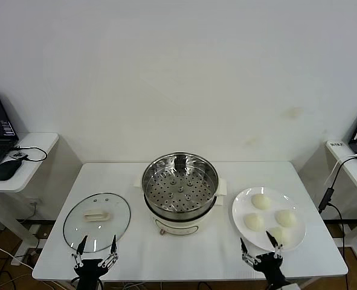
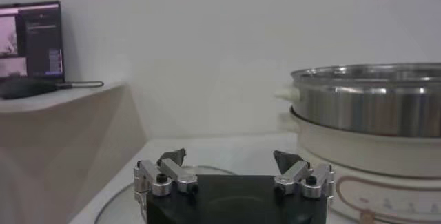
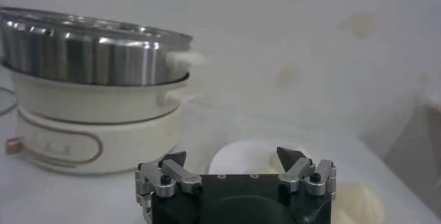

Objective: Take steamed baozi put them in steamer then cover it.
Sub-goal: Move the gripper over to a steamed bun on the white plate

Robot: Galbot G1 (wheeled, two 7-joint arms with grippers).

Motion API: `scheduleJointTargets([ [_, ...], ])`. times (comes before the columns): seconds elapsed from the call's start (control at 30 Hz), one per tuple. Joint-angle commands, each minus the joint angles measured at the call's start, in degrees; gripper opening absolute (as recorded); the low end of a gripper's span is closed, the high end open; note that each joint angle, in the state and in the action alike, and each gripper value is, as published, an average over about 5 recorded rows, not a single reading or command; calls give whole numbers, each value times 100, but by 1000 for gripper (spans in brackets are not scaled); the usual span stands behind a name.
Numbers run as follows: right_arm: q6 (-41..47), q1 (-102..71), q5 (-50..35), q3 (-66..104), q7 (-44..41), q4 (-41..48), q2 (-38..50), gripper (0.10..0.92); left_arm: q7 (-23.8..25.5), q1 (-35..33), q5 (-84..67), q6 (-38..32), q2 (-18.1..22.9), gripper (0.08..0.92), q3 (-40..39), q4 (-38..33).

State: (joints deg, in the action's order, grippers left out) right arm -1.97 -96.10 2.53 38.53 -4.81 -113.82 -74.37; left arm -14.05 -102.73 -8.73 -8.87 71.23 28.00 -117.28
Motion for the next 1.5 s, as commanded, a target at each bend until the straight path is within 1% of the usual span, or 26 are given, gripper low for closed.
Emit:
scheduleJointTargets([
  [0.03, 324, 699, 984, 503, -128, 172, 715, 823, 84, 55, 98, 166, -46, 823, 21, -70],
  [0.2, 829, 1303, 1478, 662, -758, 426, 1570, 823, 80, 216, 247, 166, -38, 823, 78, 17],
  [0.37, 1216, 1884, 1810, 557, -1637, 817, 2544, 823, 98, 294, 359, 165, -38, 823, 130, 111],
  [0.57, 1076, 2810, 2107, -31, -2890, 1548, 3741, 823, 102, 313, 418, 158, -45, 823, 226, 164],
  [0.67, 863, 3283, 2254, -534, -3621, 1817, 4214, 823, 97, 309, 449, 158, -47, 823, 260, 174],
  [0.8, 692, 4198, 2259, -1516, -4369, 2240, 4638, 823, 83, 286, 521, 152, 15, 823, 277, 202],
  [0.97, 614, 5460, 2131, -2815, -4934, 2804, 4872, 823, 65, 251, 545, 149, 99, 823, 274, 201],
  [1.1, 483, 6277, 1914, -3878, -5160, 3206, 4871, 823, 55, 252, 541, 152, 92, 823, 293, 220],
  [1.33, 357, 7427, 1595, -5492, -5235, 3800, 4375, 823, 53, 292, 505, 161, 31, 823, 399, 243],
  [1.5, 352, 8041, 1565, -6135, -5256, 4240, 3832, 823, 69, 330, 508, 173, 26, 823, 437, 261],
])
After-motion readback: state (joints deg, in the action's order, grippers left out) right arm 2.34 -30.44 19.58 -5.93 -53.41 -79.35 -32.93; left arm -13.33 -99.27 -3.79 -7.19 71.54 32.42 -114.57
